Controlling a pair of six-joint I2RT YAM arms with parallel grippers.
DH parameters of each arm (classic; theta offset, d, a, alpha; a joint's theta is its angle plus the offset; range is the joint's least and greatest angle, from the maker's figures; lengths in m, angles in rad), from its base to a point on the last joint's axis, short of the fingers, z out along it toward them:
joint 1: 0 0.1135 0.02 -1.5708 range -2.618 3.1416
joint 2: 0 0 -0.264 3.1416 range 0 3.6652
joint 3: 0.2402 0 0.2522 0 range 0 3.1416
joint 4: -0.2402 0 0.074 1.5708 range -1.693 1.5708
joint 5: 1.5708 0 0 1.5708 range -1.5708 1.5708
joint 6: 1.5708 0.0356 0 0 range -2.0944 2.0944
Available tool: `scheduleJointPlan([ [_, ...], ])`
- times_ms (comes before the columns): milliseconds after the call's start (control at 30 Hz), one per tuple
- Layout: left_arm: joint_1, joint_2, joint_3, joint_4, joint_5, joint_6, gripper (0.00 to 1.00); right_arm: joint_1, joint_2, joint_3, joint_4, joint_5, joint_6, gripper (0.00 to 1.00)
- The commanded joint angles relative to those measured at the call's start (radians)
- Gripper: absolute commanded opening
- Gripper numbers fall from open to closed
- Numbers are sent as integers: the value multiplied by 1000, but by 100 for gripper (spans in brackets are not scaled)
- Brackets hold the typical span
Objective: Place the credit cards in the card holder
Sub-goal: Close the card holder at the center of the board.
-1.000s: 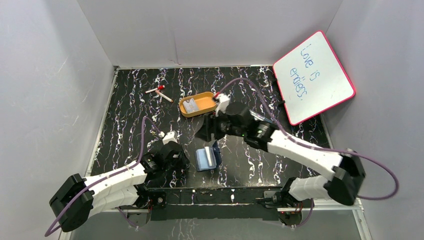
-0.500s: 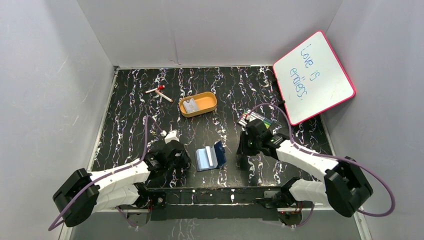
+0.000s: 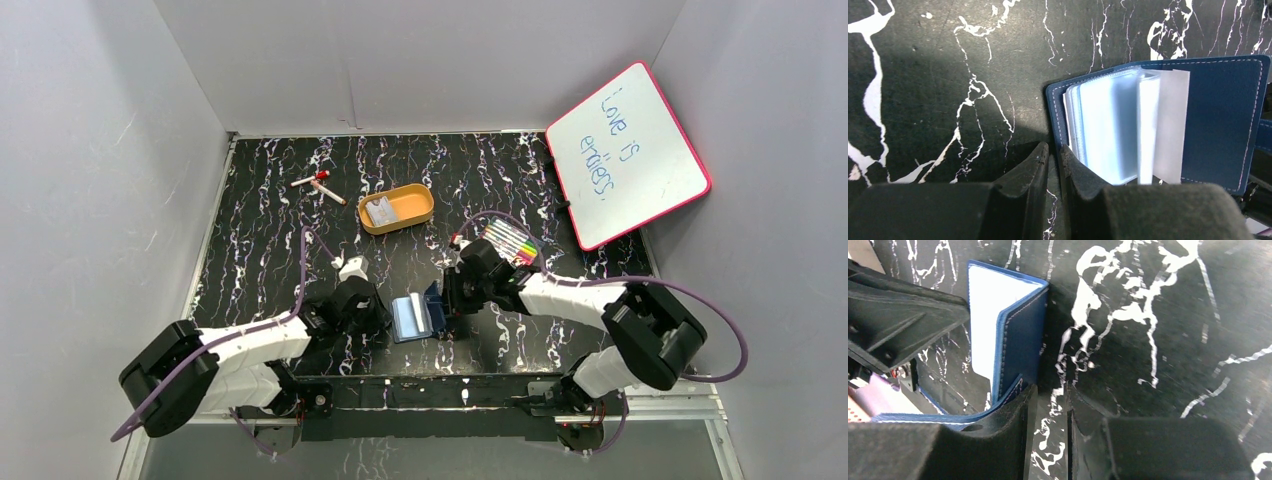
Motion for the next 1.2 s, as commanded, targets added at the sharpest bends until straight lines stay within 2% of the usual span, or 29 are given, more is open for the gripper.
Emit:
scheduleJointPlan([
  [0, -2, 32, -8, -18, 29, 14, 13, 38, 36, 70, 105, -38, 13, 34],
  [633, -2, -1, -41, -11, 32, 16, 9, 142, 188, 163, 149, -39, 15, 35],
  [767, -2, -10, -40, -24, 31, 19, 8, 149, 211, 171, 154, -30, 16, 42],
  [867, -2, -29, -33, -60, 19, 18, 9, 154, 236, 190, 133, -7, 10, 46],
  [1167, -2, -202, 8, -276, -69, 10, 14, 168, 296, 229, 69, 52, -7, 46],
])
